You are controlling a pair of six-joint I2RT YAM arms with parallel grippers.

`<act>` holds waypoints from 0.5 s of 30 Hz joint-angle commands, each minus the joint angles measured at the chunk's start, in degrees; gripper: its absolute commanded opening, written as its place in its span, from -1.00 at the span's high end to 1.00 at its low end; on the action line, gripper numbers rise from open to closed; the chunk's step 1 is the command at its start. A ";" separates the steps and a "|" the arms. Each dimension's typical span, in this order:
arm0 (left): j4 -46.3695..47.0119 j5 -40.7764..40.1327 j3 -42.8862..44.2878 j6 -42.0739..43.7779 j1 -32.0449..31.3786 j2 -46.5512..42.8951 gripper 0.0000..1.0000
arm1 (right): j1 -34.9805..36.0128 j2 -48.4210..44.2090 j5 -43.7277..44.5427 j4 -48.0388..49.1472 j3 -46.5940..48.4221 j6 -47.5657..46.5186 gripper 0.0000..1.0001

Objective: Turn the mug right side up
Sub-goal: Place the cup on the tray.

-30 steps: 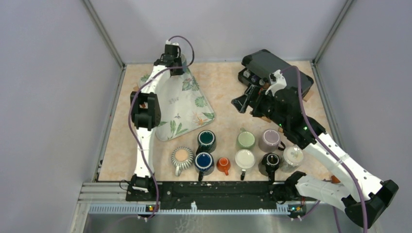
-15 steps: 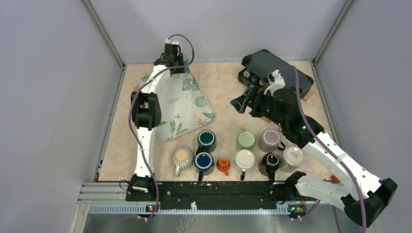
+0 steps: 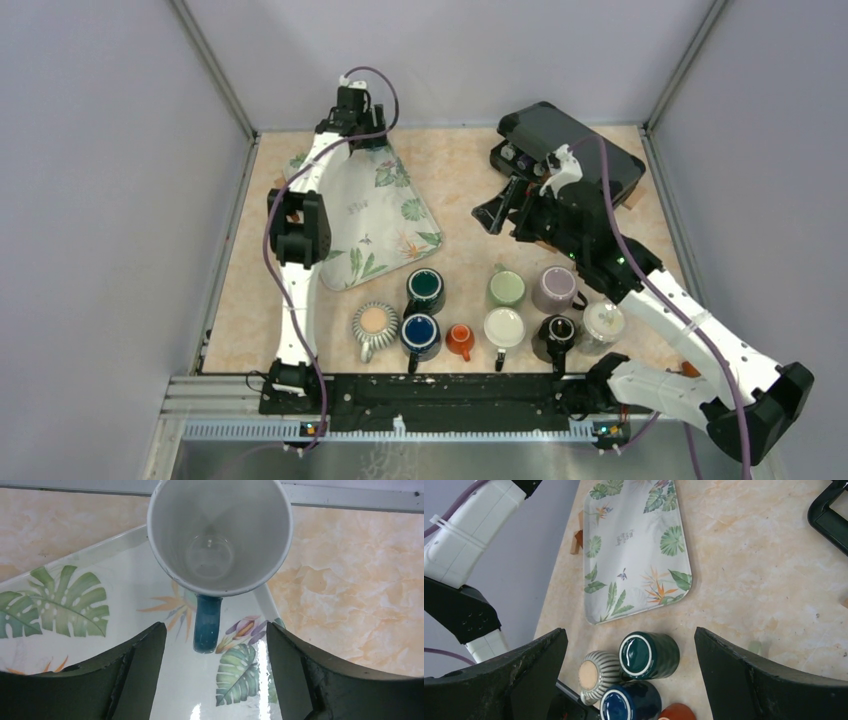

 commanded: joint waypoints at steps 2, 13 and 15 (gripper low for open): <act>2.90 0.76 -3.10 -1.42 0.31 -10.72 -0.79 | -0.36 2.06 -0.50 -0.48 1.59 -1.56 -0.98; 8.41 8.75 -27.74 -9.19 -2.09 -31.34 -0.97 | 0.16 9.01 3.26 -10.09 4.70 -4.92 -0.97; 8.90 9.69 -32.40 -9.98 -3.13 -35.08 -0.97 | 1.43 9.73 4.78 -11.55 4.00 -5.02 -0.97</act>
